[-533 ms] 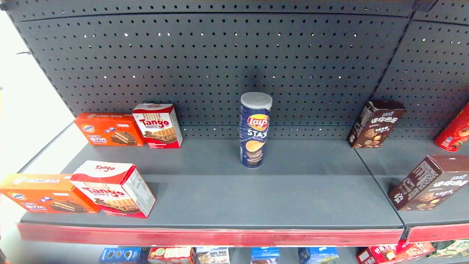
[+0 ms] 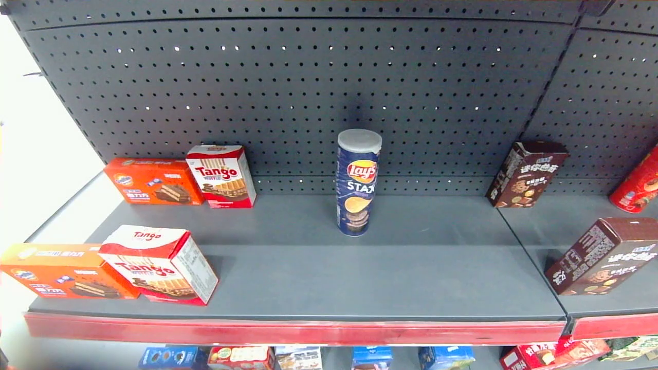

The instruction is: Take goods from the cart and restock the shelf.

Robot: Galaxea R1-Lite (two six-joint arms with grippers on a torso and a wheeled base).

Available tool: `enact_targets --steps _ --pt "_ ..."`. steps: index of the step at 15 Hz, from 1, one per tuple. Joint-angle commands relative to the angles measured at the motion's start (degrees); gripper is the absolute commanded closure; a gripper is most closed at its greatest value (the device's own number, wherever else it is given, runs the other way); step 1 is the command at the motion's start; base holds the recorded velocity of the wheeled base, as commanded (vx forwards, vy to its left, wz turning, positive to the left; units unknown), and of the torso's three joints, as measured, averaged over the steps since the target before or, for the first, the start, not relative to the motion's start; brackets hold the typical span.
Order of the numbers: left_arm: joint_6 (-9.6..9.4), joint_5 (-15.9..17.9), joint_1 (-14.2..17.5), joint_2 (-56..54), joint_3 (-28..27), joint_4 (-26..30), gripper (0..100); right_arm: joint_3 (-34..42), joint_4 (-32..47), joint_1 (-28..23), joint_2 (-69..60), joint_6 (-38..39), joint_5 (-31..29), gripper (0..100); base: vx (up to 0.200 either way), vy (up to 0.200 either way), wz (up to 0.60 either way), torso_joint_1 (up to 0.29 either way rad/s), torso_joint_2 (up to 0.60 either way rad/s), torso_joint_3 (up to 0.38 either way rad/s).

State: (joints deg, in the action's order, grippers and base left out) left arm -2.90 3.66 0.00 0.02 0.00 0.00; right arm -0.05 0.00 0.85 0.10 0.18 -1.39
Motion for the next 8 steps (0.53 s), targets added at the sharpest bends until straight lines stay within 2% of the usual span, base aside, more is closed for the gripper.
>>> enact_targets --steps 1,8 --pt "0.0 -0.1 0.1 0.0 0.0 0.0 0 0.0 0.0 0.0 0.1 0.0 0.0 0 0.0 0.0 0.6 0.002 0.01 0.002" --pt "0.0 0.0 0.0 0.0 0.0 0.0 0 0.0 0.0 0.0 0.1 0.1 -0.1 0 0.0 0.0 0.6 0.004 0.0 0.001"
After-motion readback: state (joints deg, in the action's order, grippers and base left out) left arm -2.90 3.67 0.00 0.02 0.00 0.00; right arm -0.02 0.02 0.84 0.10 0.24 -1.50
